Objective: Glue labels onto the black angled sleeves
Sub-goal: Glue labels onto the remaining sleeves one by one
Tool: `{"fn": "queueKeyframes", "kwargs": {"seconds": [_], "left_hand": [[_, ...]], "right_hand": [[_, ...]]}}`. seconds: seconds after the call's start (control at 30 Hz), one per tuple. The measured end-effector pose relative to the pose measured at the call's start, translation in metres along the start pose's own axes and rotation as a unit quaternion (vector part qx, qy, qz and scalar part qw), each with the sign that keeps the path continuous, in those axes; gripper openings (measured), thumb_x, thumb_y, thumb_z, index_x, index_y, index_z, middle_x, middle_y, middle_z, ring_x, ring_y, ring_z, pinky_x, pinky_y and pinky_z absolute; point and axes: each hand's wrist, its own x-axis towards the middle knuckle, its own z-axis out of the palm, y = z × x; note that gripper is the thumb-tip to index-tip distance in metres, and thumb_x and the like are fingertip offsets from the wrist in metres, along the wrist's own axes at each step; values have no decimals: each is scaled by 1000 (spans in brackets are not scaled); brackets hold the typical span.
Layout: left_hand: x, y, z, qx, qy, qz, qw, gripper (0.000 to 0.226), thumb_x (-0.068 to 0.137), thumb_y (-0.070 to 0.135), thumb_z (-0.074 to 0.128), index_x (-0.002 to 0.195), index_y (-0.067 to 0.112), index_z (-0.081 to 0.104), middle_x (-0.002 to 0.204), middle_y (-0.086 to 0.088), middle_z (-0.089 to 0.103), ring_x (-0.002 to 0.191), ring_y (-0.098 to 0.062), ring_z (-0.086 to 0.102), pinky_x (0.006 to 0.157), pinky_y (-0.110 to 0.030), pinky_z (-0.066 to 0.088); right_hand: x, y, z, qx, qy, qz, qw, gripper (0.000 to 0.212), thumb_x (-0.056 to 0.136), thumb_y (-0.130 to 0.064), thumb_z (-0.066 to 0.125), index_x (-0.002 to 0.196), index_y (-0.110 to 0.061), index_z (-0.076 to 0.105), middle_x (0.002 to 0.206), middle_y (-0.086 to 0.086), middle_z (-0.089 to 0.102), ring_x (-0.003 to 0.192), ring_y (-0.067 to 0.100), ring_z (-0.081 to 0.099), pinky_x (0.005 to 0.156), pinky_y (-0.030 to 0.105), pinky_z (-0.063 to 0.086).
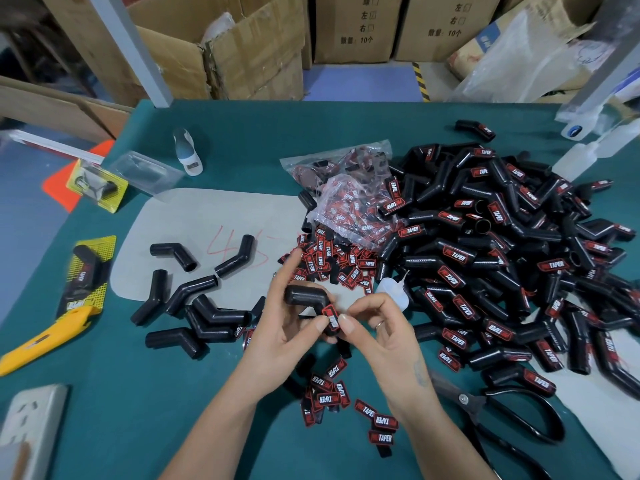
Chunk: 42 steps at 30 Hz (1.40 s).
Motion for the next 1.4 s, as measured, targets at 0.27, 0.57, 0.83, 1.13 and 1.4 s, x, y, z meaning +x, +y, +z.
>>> {"fn": "queueKeyframes", "kwargs": {"seconds": [0.27,0.57,0.83,1.13,1.4], "left_hand": [[1,-4,12,-148,123,-32,981,81,91,11,74,157,43,39,120,-19,70,118,-44,68,96,-45,57],[-4,-2,25,-172,150,-50,972,60,95,5,72,147,25,51,126,-21,69,122,-42,67,91,-38,59],[-7,-3,30,-153,146,-30,977,57,93,13,74,144,21,52,124,-23,69,121,-47,65,103,-55,54],[-7,-1,33,-175,155,-26,972,47,94,14,72,138,21,57,122,-12,71,114,-31,71,89,-36,59],[-7,0,33,-183,158,-34,970,44,94,14,72,135,19,60,124,-12,70,114,-29,71,88,-34,60]], "right_hand": [[-4,1,7,16,22,19,999,25,89,-52,70,103,-32,77,100,-6,70,94,16,75,85,30,60],[-3,2,10,43,12,19,999,50,82,-65,78,108,-23,82,103,3,65,92,15,66,85,33,56],[-2,6,13,74,59,-9,996,42,71,-60,88,87,-21,83,87,-3,61,76,11,60,76,22,51],[-1,6,12,66,57,-9,996,23,77,-42,84,84,-20,83,85,-2,61,80,10,60,77,22,51],[-2,5,11,47,56,-26,997,18,81,-40,82,84,-22,83,86,-6,62,82,10,60,78,21,50]]}}
